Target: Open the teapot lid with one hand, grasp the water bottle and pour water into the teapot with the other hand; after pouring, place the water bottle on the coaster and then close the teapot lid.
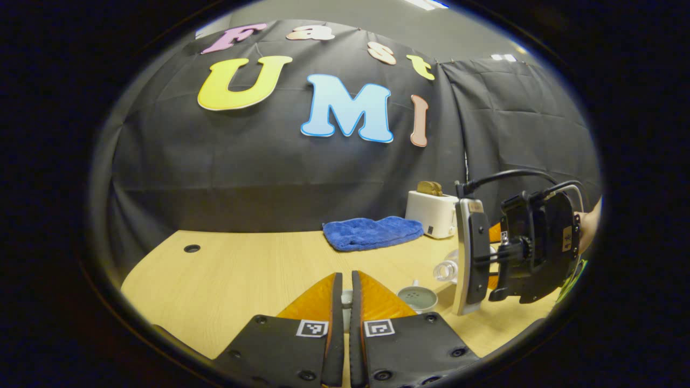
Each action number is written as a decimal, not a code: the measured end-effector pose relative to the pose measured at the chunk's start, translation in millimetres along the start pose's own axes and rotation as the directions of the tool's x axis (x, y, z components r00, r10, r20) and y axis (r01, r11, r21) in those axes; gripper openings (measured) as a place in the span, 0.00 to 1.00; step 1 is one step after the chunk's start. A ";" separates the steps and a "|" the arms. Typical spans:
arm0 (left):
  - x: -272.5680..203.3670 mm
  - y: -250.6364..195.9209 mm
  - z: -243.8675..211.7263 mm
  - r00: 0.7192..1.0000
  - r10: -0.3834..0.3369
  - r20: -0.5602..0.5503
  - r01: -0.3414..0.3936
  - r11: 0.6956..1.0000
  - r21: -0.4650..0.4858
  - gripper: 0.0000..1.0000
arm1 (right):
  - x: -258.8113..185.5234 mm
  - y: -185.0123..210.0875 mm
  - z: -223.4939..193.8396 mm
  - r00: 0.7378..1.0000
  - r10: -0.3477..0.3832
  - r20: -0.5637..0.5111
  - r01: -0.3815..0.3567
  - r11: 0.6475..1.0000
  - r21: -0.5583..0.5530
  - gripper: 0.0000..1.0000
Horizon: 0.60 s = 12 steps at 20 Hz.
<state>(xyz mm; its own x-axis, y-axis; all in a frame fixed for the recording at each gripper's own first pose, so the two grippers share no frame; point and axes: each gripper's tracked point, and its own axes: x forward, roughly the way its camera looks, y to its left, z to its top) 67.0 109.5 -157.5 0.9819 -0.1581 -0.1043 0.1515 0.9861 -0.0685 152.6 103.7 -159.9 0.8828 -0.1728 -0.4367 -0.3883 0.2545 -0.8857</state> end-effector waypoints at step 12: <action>2.4 18.2 -3.9 1.000 -0.003 0.003 0.003 0.999 -0.036 0.12 | -0.4 -30.0 17.7 0.995 -0.095 0.020 0.097 0.950 -0.298 0.73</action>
<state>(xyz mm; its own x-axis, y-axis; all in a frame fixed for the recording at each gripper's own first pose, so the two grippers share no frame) 71.7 126.8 -162.8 0.9818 -0.1611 -0.1006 0.1506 0.9830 -0.1048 168.6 113.0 -130.4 0.9209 -0.1771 -0.3473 -0.3621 -0.0589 -0.9303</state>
